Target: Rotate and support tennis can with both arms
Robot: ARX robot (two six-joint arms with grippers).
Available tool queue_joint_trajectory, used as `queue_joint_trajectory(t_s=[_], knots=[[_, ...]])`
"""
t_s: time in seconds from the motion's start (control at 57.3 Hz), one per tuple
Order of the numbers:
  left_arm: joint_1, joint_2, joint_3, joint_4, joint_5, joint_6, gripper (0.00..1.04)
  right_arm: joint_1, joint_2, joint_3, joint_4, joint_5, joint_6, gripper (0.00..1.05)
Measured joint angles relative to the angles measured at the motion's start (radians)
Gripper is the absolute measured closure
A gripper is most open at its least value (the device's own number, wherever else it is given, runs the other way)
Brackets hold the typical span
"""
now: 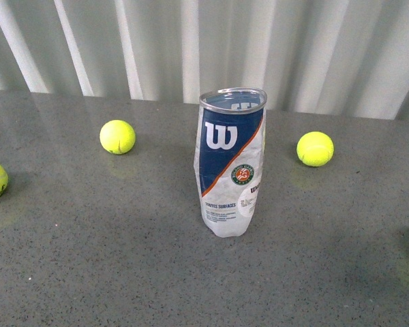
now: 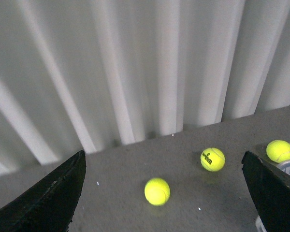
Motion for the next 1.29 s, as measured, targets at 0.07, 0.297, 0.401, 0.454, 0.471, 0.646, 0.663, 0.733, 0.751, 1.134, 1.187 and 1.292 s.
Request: queue_joint_trajectory(t_s=[0.07, 0.297, 0.401, 0.454, 0.471, 0.646, 0.663, 0.733, 0.751, 1.134, 1.187, 1.292], knots=[[0.105, -0.042, -0.084, 0.008, 0.042, -0.067, 0.08, 0.0, 0.0, 0.0, 0.0, 0.001, 0.0, 0.07], [0.25, -0.214, -0.485, 0.383, -0.039, -0.159, 0.47, 0.0, 0.0, 0.0, 0.0, -0.003, 0.0, 0.07], [0.191, -0.296, -0.579, 0.383, -0.094, -0.167, 0.65, 0.0, 0.0, 0.0, 0.0, 0.001, 0.0, 0.07], [0.145, -0.339, -0.618, 0.378, -0.124, -0.169, 0.75, 0.0, 0.0, 0.0, 0.0, 0.001, 0.0, 0.07], [0.138, -0.346, -0.624, 0.377, -0.13, -0.17, 0.77, 0.0, 0.0, 0.0, 0.0, 0.0, 0.0, 0.07], [0.037, -0.462, -0.704, 0.347, -0.238, -0.176, 1.01, 0.0, 0.0, 0.0, 0.0, 0.0, 0.0, 0.07], [0.026, -0.474, -0.711, 0.343, -0.249, -0.178, 1.01, 0.0, 0.0, 0.0, 0.0, 0.0, 0.0, 0.07], [-0.006, -0.512, -0.736, 0.326, -0.286, -0.177, 1.01, 0.0, 0.0, 0.0, 0.0, 0.0, 0.0, 0.07], [-0.016, -0.523, -0.742, 0.321, -0.292, -0.177, 1.01, 0.0, 0.0, 0.0, 0.0, 0.0, 0.0, 0.07], [-0.142, -0.702, -0.817, 0.222, -0.408, -0.177, 1.01, 0.0, 0.0, 0.0, 0.0, 0.0, 0.0, 0.07], [-0.184, -0.726, -0.823, 0.204, -0.465, -0.177, 1.01, 0.0, 0.0, 0.0, 0.0, 0.0, 0.0, 0.07], [-0.247, -0.767, -0.835, 0.174, -0.524, -0.177, 1.01, 0.0, 0.0, 0.0, 0.0, 0.0, 0.0, 0.07]])
